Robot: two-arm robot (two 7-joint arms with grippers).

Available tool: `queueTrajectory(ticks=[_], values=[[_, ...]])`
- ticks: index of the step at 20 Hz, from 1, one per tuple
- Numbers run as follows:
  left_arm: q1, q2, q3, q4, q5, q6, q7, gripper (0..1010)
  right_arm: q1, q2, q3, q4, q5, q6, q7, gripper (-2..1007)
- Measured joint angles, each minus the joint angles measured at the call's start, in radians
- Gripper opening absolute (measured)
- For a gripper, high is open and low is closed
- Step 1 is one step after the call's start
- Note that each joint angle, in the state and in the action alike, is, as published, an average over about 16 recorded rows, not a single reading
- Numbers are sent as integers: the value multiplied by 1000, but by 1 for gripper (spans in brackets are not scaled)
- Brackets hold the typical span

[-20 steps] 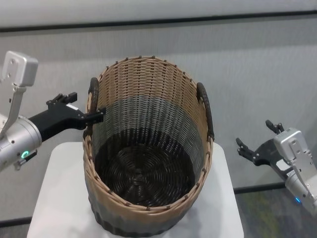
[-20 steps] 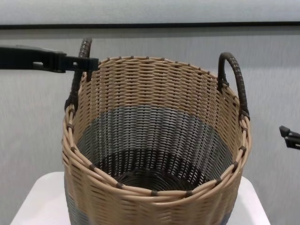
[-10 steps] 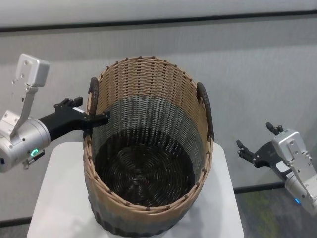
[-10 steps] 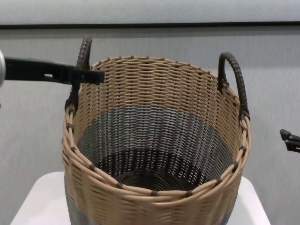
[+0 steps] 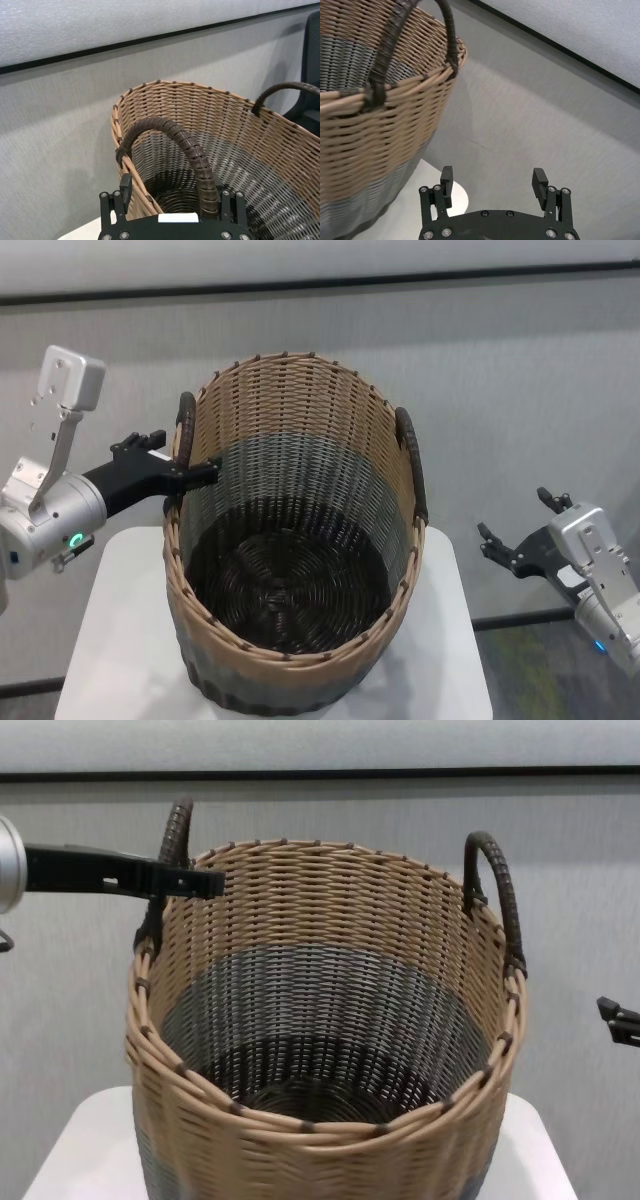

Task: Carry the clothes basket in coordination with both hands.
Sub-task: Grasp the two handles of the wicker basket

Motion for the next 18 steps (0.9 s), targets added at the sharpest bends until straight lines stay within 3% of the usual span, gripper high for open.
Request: queueTrajectory(ticks=[6,10,18], values=[[-4,-5,-4,6,15,-10,-3,1000,-3,-5,7,0,-9,0,-2,1003],[-3,-5,-6,5,19,-13,-3,1000,-7,-6,16,-11,-18,-3,-22,1003],[-2,-4,-6,3,17,-13,-1,1000,-22,-9,49,-86,-58,-35,-78,1003]])
